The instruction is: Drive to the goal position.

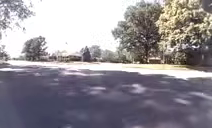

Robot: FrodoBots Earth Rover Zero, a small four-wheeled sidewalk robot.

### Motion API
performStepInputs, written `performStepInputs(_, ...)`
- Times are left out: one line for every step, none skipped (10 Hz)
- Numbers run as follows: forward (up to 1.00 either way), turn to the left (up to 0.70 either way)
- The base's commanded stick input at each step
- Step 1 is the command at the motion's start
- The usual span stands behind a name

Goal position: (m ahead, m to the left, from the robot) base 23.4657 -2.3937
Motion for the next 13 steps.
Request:
performStepInputs(1.00,0.00)
performStepInputs(1.00,0.00)
performStepInputs(1.00,0.00)
performStepInputs(1.00,0.00)
performStepInputs(1.00,0.00)
performStepInputs(1.00,0.00)
performStepInputs(1.00,0.00)
performStepInputs(1.00,0.00)
performStepInputs(1.00,0.00)
performStepInputs(1.00,0.00)
performStepInputs(1.00,0.00)
performStepInputs(1.00,0.00)
performStepInputs(1.00,0.00)
